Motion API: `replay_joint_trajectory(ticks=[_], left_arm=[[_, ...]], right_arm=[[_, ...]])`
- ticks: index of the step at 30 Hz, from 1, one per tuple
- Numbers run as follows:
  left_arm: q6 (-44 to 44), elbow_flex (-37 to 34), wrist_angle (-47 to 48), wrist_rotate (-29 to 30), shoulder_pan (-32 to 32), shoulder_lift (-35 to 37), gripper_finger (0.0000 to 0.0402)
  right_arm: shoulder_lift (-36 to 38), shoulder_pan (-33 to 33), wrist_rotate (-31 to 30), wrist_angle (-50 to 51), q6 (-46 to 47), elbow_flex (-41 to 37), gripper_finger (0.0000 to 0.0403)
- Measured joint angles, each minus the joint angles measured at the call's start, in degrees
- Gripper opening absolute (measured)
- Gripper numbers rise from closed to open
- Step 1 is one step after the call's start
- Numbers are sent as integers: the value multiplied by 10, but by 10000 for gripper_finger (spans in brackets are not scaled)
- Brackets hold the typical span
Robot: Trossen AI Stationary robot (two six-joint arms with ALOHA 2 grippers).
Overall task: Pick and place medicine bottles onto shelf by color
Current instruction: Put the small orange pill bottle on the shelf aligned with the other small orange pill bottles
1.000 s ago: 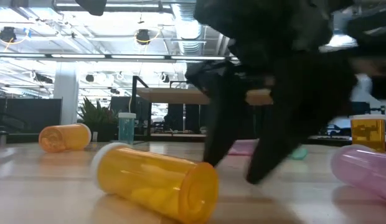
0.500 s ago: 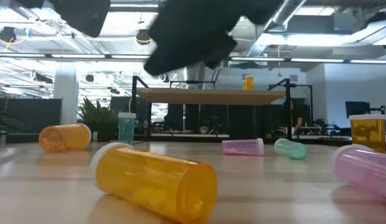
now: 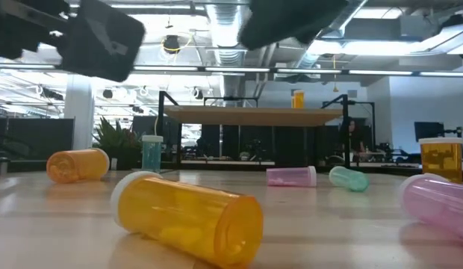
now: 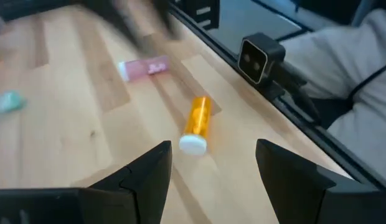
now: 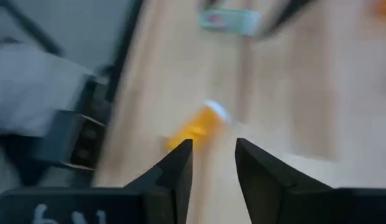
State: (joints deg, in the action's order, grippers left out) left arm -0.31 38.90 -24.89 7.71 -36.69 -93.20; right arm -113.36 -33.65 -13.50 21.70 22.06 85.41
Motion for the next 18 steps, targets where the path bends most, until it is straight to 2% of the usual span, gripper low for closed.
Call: replay_joint_trajectory(ticks=[4, 7, 12, 18], left_arm=[[50, 57, 1, -6, 4, -74, 222], [67, 88, 9, -30, 15, -112, 222], [67, 102, 7, -68, 45, -146, 222], [56, 99, 12, -102, 73, -158, 222]], right_arm=[[42, -6, -66, 72, 6, 0, 127], [71, -12, -91, 91, 13, 1, 119], [95, -23, -124, 102, 14, 0, 115], [90, -24, -128, 95, 10, 0, 115]])
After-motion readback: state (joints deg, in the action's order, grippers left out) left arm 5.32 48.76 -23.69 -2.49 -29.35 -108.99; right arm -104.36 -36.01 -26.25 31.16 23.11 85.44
